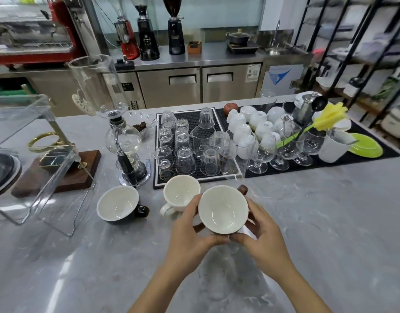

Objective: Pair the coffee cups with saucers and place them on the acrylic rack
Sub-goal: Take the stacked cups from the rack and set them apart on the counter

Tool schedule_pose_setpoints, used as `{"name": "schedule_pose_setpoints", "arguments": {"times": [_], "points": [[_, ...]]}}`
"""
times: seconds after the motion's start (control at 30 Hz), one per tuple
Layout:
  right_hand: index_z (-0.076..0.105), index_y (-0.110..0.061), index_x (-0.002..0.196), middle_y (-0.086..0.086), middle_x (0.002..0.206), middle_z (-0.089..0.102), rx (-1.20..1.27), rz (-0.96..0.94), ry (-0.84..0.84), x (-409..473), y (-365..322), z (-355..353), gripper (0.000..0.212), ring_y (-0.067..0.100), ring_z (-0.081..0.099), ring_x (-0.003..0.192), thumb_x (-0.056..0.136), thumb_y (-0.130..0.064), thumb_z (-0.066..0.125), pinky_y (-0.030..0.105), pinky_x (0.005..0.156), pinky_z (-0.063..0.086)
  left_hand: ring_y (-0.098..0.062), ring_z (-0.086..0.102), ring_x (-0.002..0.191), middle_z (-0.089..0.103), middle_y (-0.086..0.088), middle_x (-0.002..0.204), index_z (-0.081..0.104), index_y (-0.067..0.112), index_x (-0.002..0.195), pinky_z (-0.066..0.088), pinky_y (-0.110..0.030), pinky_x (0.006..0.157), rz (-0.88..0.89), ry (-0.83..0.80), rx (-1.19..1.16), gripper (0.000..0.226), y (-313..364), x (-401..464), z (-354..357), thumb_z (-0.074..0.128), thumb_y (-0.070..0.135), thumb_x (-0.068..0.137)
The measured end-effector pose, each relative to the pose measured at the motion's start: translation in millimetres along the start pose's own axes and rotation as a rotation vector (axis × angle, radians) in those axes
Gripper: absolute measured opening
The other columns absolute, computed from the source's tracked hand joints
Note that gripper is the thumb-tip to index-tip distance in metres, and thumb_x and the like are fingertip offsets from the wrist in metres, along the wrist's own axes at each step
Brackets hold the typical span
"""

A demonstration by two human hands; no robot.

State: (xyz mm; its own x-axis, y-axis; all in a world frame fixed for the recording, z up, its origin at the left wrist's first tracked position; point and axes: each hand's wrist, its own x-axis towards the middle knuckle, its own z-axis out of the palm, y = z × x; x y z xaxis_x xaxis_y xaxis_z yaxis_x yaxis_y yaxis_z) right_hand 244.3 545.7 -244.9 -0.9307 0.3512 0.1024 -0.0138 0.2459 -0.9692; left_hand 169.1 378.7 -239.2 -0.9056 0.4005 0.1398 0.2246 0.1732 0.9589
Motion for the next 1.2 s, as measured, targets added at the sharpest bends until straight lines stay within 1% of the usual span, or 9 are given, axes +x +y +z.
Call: {"name": "schedule_pose_setpoints", "arguments": {"times": [0.13, 0.27, 0.47, 0.7, 0.8, 1.0, 1.07, 1.13, 1.2], "points": [[0.055, -0.039, 0.133, -0.019, 0.131, 0.06, -0.005, 0.046, 0.005, -12.1, 10.5, -6.8, 0.082, 0.003, 0.057, 0.124, 0.068, 0.004, 0.078, 0.018, 0.1, 0.049, 0.002, 0.061, 0.112, 0.067, 0.024, 0.114, 0.057, 0.056, 0.113, 0.056, -0.02, 0.082, -0.013, -0.043, -0.005, 0.089, -2.8, -10.2, 13.0, 0.095, 0.002, 0.053], [0.056, -0.031, 0.135, -0.01, 0.135, 0.06, 0.031, 0.088, 0.008, -17.8, 21.6, -13.1, 0.078, 0.009, 0.059, 0.125, 0.069, 0.003, 0.079, 0.03, 0.102, 0.051, -0.002, 0.064, 0.108, 0.069, 0.017, 0.112, 0.059, 0.04, 0.118, 0.055, -0.02, 0.083, -0.023, -0.084, 0.001, 0.082, -10.8, -11.5, 23.3, 0.089, -0.005, 0.056], [0.056, -0.03, 0.135, -0.005, 0.131, 0.065, 0.022, 0.131, 0.034, -18.2, 34.1, -19.3, 0.079, 0.011, 0.061, 0.122, 0.071, 0.011, 0.078, 0.036, 0.103, 0.049, -0.007, 0.064, 0.112, 0.07, 0.015, 0.115, 0.058, 0.034, 0.124, 0.055, -0.035, 0.092, -0.045, -0.103, 0.023, 0.08, -17.3, -8.1, 36.5, 0.087, -0.004, 0.06], [0.057, -0.029, 0.132, -0.007, 0.123, 0.068, 0.03, 0.157, 0.015, -16.7, 41.9, -21.7, 0.077, 0.01, 0.065, 0.117, 0.072, 0.016, 0.074, 0.026, 0.098, 0.053, 0.001, 0.065, 0.105, 0.071, 0.023, 0.109, 0.059, 0.035, 0.118, 0.049, -0.01, 0.082, -0.047, -0.117, 0.021, 0.078, -17.8, -5.1, 41.3, 0.085, -0.01, 0.06], [0.056, -0.026, 0.134, -0.007, 0.123, 0.069, 0.032, 0.172, 0.014, -15.1, 45.6, -21.9, 0.076, 0.01, 0.065, 0.117, 0.074, 0.016, 0.073, 0.023, 0.096, 0.052, 0.004, 0.064, 0.106, 0.07, 0.025, 0.11, 0.058, 0.034, 0.12, 0.047, -0.008, 0.082, -0.047, -0.132, 0.034, 0.078, -20.9, -4.1, 42.1, 0.084, -0.011, 0.061], [0.048, -0.027, 0.142, -0.008, 0.125, 0.069, 0.032, 0.225, 0.008, -13.4, 44.6, -21.3, 0.081, 0.008, 0.063, 0.12, 0.075, 0.012, 0.073, 0.032, 0.104, 0.051, 0.012, 0.059, 0.109, 0.063, 0.035, 0.113, 0.051, 0.039, 0.121, 0.044, -0.006, 0.084, -0.077, -0.211, 0.075, 0.076, -24.8, 0.9, 41.0, 0.087, 0.002, 0.066], [0.035, -0.03, 0.149, -0.011, 0.138, 0.06, 0.006, 0.249, -0.02, -15.9, 40.7, -21.4, 0.097, 0.007, 0.054, 0.131, 0.069, -0.009, 0.085, 0.032, 0.11, 0.043, 0.014, 0.054, 0.115, 0.06, 0.035, 0.121, 0.046, 0.035, 0.134, 0.045, -0.014, 0.094, -0.105, -0.243, 0.096, 0.082, -26.9, -1.0, 37.9, 0.089, 0.022, 0.065], [0.019, -0.038, 0.153, -0.023, 0.153, 0.037, -0.078, 0.239, -0.009, -19.0, 37.2, -26.8, 0.118, 0.002, 0.036, 0.142, 0.061, -0.027, 0.092, 0.031, 0.117, 0.031, 0.002, 0.044, 0.136, 0.048, 0.018, 0.149, 0.029, 0.022, 0.154, 0.043, -0.029, 0.111, -0.158, -0.254, 0.097, 0.109, -26.6, -4.9, 35.6, 0.088, 0.038, 0.065], [0.013, -0.042, 0.151, -0.037, 0.15, 0.019, -0.181, 0.198, 0.024, -21.0, 23.1, -25.5, 0.12, -0.001, 0.024, 0.145, 0.064, -0.024, 0.092, 0.029, 0.119, 0.022, -0.004, 0.039, 0.142, 0.038, 0.011, 0.158, 0.024, 0.021, 0.157, 0.041, -0.034, 0.115, -0.174, -0.207, 0.093, 0.109, -26.3, -13.7, 24.4, 0.086, 0.04, 0.069]]}}
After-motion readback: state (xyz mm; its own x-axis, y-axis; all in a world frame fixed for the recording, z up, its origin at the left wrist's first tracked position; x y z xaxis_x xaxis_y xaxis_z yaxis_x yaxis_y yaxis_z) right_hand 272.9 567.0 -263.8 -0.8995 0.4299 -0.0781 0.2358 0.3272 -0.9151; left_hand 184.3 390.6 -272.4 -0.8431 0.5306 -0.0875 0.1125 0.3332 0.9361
